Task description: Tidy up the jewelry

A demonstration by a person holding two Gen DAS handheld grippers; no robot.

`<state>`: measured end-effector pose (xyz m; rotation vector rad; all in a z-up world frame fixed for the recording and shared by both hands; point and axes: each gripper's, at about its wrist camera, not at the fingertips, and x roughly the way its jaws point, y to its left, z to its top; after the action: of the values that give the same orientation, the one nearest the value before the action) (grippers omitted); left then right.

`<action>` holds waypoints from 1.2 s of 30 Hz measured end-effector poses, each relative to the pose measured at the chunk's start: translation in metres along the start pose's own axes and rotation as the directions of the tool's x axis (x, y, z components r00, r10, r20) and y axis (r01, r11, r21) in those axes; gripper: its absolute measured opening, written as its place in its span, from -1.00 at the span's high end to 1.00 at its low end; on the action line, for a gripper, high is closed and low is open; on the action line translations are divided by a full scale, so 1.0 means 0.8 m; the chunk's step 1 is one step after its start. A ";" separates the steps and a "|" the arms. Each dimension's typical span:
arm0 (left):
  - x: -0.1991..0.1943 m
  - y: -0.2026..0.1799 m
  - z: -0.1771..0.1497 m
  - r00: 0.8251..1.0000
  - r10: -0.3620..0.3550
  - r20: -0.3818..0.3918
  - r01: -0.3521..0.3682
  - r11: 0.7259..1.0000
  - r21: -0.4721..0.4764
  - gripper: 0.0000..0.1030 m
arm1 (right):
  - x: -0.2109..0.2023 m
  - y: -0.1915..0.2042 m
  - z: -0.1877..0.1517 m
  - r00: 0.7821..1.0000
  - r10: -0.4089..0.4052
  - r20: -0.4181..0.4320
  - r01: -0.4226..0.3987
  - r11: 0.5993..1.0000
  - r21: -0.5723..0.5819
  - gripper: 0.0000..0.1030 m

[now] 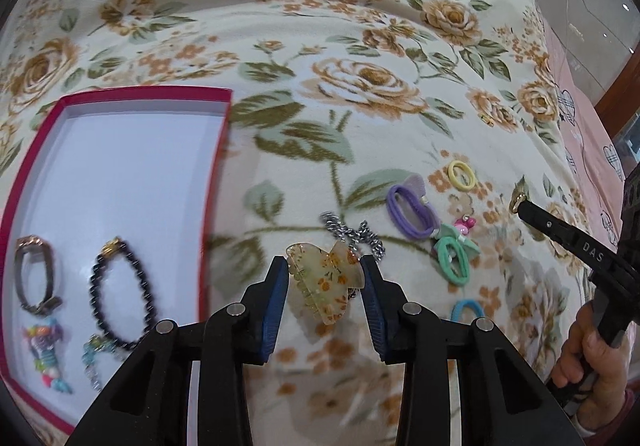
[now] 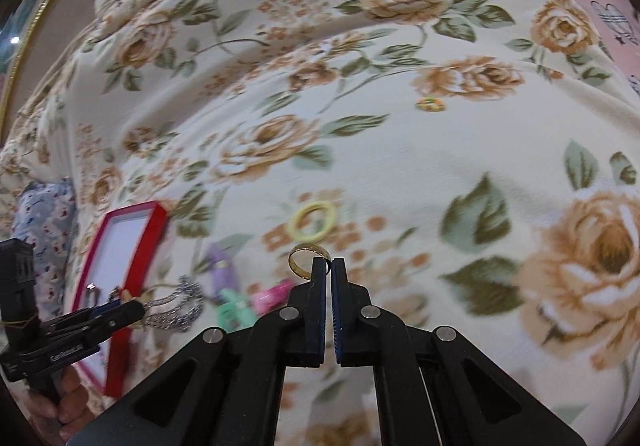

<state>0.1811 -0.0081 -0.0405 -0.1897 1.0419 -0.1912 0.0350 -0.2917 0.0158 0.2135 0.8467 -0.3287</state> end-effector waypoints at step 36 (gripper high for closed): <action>-0.012 0.027 -0.050 0.999 -0.005 -0.035 0.004 1.000 -0.026 0.30 | -0.024 0.065 -0.047 0.990 0.136 -0.034 -0.138 0.988 -0.064 0.96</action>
<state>0.1428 0.0126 -0.0574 -0.2125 1.0797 -0.1858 0.0160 -0.2275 0.0086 0.2143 0.8663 -0.1693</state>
